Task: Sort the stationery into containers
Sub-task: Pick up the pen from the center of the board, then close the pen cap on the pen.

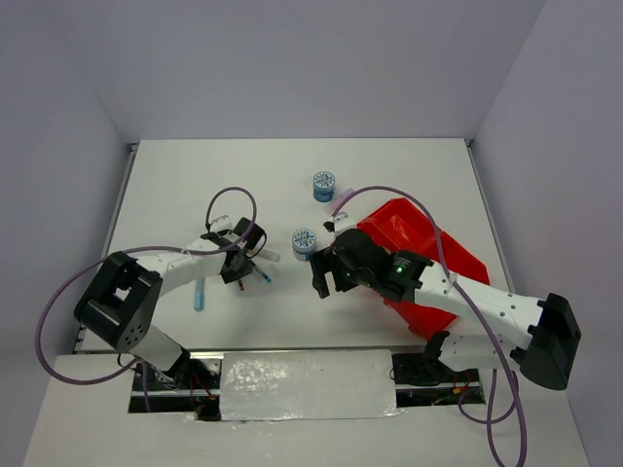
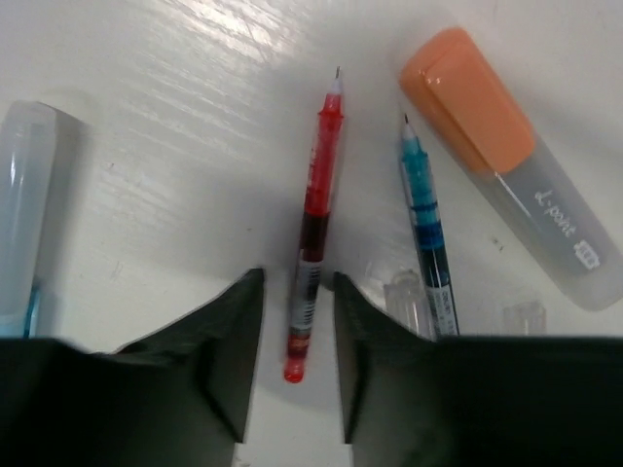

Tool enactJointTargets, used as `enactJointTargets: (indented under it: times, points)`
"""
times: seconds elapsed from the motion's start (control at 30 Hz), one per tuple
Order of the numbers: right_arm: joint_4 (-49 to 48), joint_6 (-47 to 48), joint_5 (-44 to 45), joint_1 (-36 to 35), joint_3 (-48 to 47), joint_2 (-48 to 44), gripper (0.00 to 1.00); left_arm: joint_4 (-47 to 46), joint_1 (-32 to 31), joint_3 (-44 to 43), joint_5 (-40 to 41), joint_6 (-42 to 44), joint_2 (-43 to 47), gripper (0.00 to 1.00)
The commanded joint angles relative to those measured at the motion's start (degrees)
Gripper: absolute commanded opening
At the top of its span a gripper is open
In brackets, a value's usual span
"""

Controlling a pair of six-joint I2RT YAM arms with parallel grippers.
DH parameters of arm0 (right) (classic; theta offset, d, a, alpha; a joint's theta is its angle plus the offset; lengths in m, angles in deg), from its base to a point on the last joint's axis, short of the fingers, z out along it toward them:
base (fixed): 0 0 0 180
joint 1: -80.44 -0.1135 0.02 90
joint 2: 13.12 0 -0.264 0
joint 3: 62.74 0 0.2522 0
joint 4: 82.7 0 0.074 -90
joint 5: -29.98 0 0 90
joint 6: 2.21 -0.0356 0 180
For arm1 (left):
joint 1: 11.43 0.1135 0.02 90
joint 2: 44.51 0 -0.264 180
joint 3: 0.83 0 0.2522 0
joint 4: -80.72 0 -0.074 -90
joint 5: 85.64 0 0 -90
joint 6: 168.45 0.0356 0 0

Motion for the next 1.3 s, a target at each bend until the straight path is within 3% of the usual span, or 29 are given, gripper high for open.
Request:
enactJointTargets:
  times: [0.0,0.1,0.13,0.2,0.4,0.53,0.63,0.7,0.77,0.8,0.9,1.0,1.27]
  points:
    - [-2.12,0.52,0.42,-1.05,-1.16,0.71,0.96,-2.39,0.44,1.74,-1.43,0.83,-1.79,0.4]
    - [-2.38,0.25,0.33,-1.14,-0.98,0.27,0.96,-4.05,0.44,3.5,-3.45,1.44,-1.36,0.29]
    - [-2.73,0.17,0.15,-1.05,-0.81,-0.08,0.96,-4.15,0.35,4.63,-4.15,1.7,-1.01,0.16]
    - [-3.61,-0.01,-0.63,-1.22,-0.37,-0.61,0.96,-3.02,-0.78,5.69,-4.69,1.62,1.97,0.0]
    - [-6.34,-0.8,-2.31,-2.53,-1.23,1.58,0.95,8.75,-3.6,6.76,2.76,-0.05,19.09,0.0]
    - [-4.06,-0.8,2.07,-6.05,-7.73,12.53,0.94,19.29,-3.78,1.94,6.21,4.24,35.68,0.0]
    - [-4.49,-0.45,3.22,-6.67,-13.36,20.01,0.9,20.72,-4.3,-2.28,4.38,10.75,42.92,0.0]
    - [-3.1,0.51,4.28,-6.67,-18.7,25.54,0.76,18.97,-4.39,-5.88,-1.31,17.15,48.64,0.0]
    - [-1.95,2.18,5.42,-6.67,-22.23,28.99,0.68,21.32,-4.39,-8.87,-1.96,21.02,51.55,0.0]
    - [-1.16,2.88,5.77,-6.67,-25.56,32.32,0.59,21.86,-4.39,-11.41,-1.7,22.52,52.08,0.0]
    - [0.86,5.35,6.3,-6.32,-31.73,39.35,0.47,20.82,-4.39,-12.41,-1.7,30.61,54.36,0.0]
    - [2.62,7.28,3.76,-5.1,-36.74,45.59,0.47,16.35,-4.39,-7.43,-1.35,32.3,58.84,0.0]
    - [3.85,8.78,2.26,-2.11,-41.67,52.21,0.44,15.01,-4.39,-5.64,-1.35,31.24,69.3,0.0]
